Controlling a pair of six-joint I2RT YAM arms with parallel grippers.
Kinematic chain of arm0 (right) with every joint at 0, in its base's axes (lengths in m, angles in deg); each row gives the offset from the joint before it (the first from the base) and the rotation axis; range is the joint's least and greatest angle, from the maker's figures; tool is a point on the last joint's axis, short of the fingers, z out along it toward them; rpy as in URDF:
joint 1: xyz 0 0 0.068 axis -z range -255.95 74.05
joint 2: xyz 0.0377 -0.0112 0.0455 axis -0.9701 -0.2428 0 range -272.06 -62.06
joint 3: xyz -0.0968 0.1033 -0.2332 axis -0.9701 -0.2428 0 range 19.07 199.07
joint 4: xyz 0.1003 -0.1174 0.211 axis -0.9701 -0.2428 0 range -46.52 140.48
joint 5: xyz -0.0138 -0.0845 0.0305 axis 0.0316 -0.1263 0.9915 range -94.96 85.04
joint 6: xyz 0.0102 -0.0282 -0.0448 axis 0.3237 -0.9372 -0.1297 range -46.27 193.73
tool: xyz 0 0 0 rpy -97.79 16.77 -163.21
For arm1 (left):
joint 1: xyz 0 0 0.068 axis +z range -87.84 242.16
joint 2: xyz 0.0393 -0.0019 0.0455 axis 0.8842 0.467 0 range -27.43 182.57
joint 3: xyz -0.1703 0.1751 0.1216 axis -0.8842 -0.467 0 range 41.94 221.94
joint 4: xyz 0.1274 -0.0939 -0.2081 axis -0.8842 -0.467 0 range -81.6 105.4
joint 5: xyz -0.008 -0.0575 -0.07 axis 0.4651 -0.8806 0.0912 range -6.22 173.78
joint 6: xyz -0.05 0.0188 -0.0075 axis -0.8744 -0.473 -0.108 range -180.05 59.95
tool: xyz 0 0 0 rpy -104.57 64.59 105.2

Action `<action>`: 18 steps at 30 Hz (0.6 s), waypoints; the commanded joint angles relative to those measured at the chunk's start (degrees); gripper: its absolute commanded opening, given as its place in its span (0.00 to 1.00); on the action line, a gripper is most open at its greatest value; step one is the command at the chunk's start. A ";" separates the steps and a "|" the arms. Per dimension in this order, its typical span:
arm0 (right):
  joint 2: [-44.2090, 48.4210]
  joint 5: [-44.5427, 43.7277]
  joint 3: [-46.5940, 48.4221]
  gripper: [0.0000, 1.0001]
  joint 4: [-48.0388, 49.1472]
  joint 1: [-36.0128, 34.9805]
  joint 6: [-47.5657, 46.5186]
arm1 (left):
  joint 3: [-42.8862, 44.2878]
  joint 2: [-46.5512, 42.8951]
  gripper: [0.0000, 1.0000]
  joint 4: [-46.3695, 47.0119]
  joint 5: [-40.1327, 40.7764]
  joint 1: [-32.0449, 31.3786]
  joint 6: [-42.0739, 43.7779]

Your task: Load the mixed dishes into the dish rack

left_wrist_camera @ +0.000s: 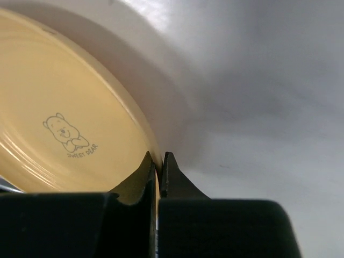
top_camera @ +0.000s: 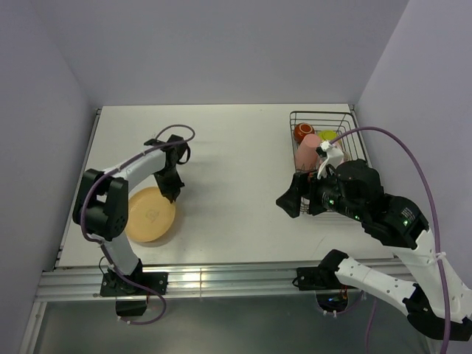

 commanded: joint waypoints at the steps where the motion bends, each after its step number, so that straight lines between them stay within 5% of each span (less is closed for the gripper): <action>1: -0.20 -2.52 0.07 1.00 0.99 -0.34 -1.34 | 8.33 -4.78 0.00 5.16 -8.86 0.11 1.60; 10: -7.30 -4.82 3.05 1.00 -2.69 -0.34 -2.92 | 33.03 -13.75 0.00 10.59 -28.55 0.46 -4.28; 14: -9.34 -5.60 5.25 1.00 -1.83 -0.25 -1.88 | 29.56 -18.83 0.00 31.26 -45.66 1.69 -14.61; 18: -7.06 -3.94 3.85 1.00 5.45 -0.17 4.96 | 20.76 -23.77 0.00 54.82 -54.22 2.58 -26.92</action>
